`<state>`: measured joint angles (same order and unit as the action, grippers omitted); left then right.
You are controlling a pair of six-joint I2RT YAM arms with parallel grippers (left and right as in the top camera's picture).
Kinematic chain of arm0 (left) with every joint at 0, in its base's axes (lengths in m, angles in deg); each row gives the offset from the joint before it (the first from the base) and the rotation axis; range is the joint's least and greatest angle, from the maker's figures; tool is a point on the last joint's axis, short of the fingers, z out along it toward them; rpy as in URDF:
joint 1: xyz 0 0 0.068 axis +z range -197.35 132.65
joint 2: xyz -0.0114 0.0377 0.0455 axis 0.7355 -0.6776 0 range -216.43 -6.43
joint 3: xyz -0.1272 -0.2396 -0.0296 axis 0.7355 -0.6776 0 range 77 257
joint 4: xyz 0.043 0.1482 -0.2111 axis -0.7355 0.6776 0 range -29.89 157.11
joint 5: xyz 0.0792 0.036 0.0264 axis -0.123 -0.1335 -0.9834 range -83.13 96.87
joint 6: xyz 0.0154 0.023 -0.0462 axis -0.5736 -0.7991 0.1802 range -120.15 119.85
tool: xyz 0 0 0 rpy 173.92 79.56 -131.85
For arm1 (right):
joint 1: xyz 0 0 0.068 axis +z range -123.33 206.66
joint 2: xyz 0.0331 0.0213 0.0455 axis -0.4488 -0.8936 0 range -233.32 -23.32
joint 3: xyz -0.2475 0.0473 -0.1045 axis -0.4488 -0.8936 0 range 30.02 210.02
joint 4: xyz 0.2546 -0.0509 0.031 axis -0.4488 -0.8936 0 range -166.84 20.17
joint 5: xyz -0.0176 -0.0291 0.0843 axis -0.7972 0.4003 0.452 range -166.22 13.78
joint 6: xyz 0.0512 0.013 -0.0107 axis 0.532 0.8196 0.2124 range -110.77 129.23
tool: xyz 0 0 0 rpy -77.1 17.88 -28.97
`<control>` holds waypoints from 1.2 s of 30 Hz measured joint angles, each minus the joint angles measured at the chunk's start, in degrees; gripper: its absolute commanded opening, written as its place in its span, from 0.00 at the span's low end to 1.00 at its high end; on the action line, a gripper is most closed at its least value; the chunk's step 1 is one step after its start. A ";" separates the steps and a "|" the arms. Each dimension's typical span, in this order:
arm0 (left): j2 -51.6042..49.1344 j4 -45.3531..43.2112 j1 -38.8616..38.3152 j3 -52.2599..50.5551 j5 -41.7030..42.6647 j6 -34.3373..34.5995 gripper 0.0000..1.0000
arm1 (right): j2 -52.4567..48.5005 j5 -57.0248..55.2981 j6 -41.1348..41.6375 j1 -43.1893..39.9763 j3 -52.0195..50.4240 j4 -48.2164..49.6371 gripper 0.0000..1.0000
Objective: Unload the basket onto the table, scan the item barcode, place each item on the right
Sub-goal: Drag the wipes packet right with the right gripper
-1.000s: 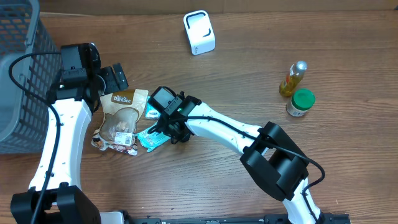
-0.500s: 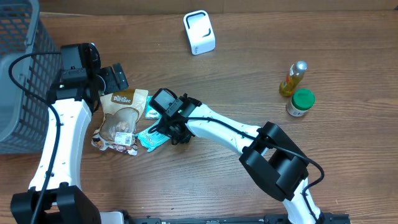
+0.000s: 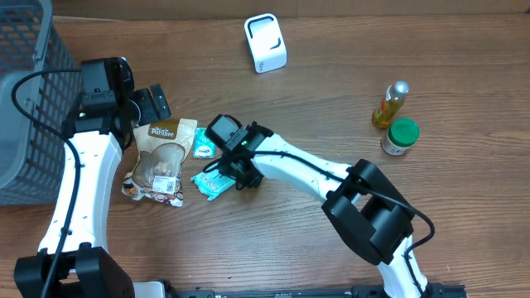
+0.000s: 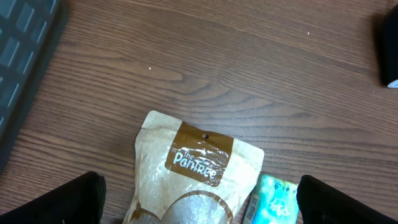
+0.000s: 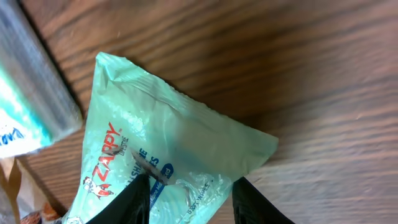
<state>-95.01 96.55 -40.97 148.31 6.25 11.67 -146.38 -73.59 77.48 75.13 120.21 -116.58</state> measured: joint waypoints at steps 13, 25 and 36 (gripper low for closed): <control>0.00 0.02 0.00 0.00 0.00 0.02 1.00 | 0.07 6.21 -13.64 -10.32 0.00 -1.55 0.38; 0.00 0.02 0.00 0.00 0.00 0.00 1.00 | 0.07 7.43 -18.99 -12.48 0.00 -2.40 0.39; 0.00 0.02 0.00 0.00 0.00 0.02 1.00 | 0.20 13.94 -23.87 -15.96 -0.15 -3.41 0.49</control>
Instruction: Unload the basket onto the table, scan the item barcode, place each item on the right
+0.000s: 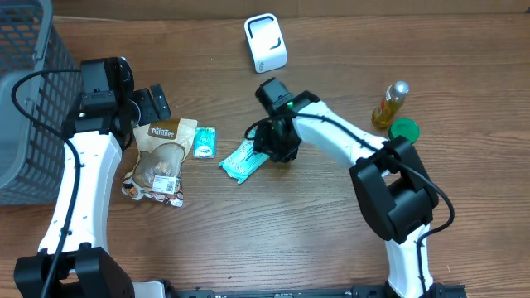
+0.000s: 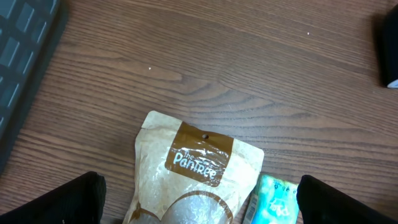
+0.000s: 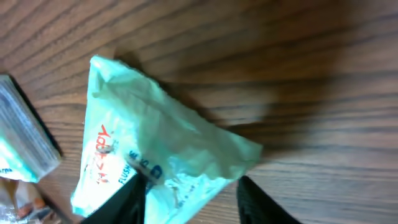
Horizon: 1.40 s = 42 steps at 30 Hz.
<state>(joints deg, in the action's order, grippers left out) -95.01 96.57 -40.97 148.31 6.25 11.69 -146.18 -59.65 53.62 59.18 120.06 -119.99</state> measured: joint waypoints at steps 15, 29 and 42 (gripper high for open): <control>0.00 0.00 0.00 0.00 0.00 0.00 1.00 | 1.22 2.99 -1.99 0.63 -0.17 -0.96 0.61; 0.00 0.00 0.00 0.00 0.00 -0.02 1.00 | 1.22 -2.71 6.43 4.02 -0.20 -0.76 0.66; 0.00 0.00 0.00 0.00 0.00 -0.02 1.00 | 3.26 -3.15 13.00 4.00 -8.02 9.99 0.52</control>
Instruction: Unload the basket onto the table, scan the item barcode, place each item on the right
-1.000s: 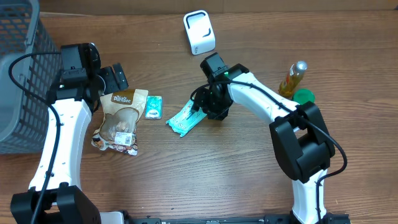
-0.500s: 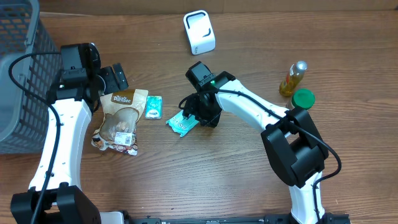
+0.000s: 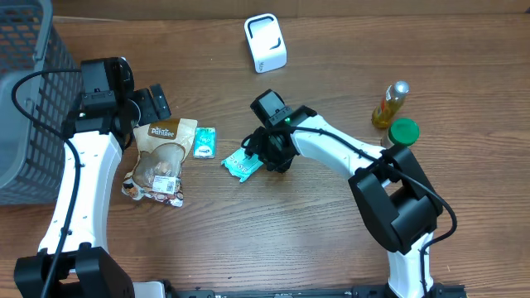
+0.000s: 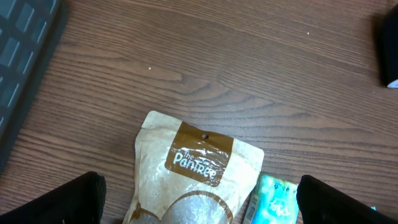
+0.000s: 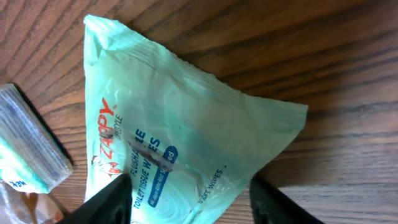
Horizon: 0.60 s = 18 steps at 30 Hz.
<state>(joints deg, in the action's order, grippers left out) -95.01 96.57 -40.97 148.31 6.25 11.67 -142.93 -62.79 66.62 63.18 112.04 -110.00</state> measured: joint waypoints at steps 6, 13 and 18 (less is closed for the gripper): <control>0.00 0.00 0.00 0.00 0.02 0.00 1.00 | 0.09 0.35 0.90 0.02 -0.39 0.44 0.42; 0.00 0.00 0.00 0.00 0.02 0.02 1.00 | 0.09 0.66 1.07 0.00 -0.39 0.33 0.35; 0.00 -0.02 0.00 0.00 0.00 0.00 1.00 | 0.20 0.83 1.03 0.00 -0.39 0.20 0.25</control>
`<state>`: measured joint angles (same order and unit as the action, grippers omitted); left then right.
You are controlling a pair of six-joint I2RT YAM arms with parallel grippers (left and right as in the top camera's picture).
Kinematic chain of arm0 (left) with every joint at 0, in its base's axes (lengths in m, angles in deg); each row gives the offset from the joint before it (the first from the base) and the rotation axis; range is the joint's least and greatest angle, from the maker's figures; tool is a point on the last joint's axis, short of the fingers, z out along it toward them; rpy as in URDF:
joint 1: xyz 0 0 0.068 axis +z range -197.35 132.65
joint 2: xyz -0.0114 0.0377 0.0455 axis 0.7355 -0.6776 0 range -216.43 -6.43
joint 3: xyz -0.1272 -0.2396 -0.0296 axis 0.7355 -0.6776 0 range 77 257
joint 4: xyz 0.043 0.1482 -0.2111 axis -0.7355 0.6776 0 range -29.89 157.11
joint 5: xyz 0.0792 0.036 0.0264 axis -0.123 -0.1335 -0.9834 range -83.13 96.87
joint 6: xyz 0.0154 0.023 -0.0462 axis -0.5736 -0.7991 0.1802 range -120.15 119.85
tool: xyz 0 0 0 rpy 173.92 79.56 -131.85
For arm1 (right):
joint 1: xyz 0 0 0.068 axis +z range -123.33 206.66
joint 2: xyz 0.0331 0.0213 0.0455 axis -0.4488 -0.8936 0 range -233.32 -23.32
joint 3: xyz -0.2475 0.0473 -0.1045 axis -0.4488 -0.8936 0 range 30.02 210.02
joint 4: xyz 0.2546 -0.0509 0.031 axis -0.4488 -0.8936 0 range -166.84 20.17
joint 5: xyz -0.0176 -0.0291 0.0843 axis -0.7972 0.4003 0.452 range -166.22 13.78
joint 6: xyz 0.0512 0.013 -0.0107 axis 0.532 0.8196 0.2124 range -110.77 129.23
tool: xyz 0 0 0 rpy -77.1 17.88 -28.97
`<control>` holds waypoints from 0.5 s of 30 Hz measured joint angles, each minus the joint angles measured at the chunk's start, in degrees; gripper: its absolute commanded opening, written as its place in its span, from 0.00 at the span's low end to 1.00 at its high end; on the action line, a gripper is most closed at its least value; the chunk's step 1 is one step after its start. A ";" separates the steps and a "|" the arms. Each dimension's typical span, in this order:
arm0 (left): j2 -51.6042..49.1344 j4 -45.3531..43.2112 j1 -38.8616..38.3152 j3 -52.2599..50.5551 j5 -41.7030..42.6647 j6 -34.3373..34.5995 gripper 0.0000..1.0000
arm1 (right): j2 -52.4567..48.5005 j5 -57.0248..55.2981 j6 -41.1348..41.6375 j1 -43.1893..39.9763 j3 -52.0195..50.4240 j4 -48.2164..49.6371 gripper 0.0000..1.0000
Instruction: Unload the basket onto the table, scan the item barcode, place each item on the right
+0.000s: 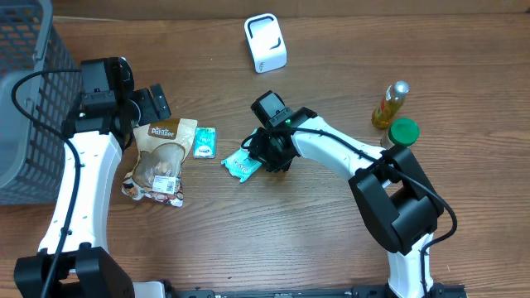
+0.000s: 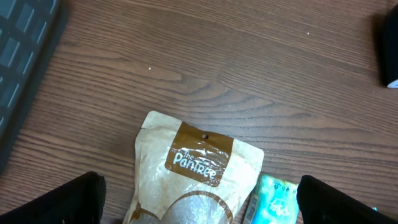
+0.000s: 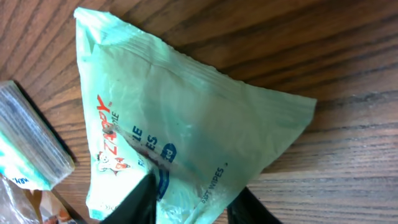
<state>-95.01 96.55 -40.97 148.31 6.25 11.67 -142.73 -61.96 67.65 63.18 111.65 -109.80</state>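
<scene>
A pale green Zappy wipes pack [image 1: 242,165] lies on the wooden table near the middle. The right wrist view shows it close up [image 3: 180,137]. My right gripper [image 1: 267,156] is low at the pack's right end, its two dark fingers pressed against the pack's near edge [image 3: 189,208]. The white barcode scanner [image 1: 265,43] stands at the back of the table, well apart from the pack. My left gripper [image 1: 145,103] hangs open over a brown Pantree pouch [image 2: 193,168], with a fingertip at each bottom corner of the left wrist view.
A small teal packet [image 1: 204,142] lies between the pouch and the wipes pack. A grey wire basket [image 1: 25,99] fills the left edge. A yellow bottle [image 1: 391,103] and a green-lidded jar [image 1: 402,136] stand at the right.
My right gripper's fingers stood wide apart beside the wipes pack; now they are closer together and pinch it. The pack lies in the same spot. The left arm has not moved.
My right gripper was shut on the wipes pack beside the pouch. Then it held the pack farther right and back, nearer the scanner. Then its fingers stood spread with the pack lying on the table. Now they are shut on it again.
</scene>
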 measured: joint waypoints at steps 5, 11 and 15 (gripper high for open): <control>0.00 0.02 0.00 0.00 0.00 0.00 1.00 | 0.11 0.15 0.09 -0.04 0.00 -0.39 0.22; 0.00 0.02 0.00 0.00 0.00 0.00 0.99 | 0.22 0.33 0.07 -0.04 0.00 -0.66 0.16; 0.00 0.02 0.00 0.00 0.00 0.02 1.00 | 0.28 0.35 0.11 -0.04 0.00 -0.81 0.09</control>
<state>-95.01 96.57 -40.97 148.31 6.25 11.69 -142.45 -61.61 67.76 63.13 111.65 -110.61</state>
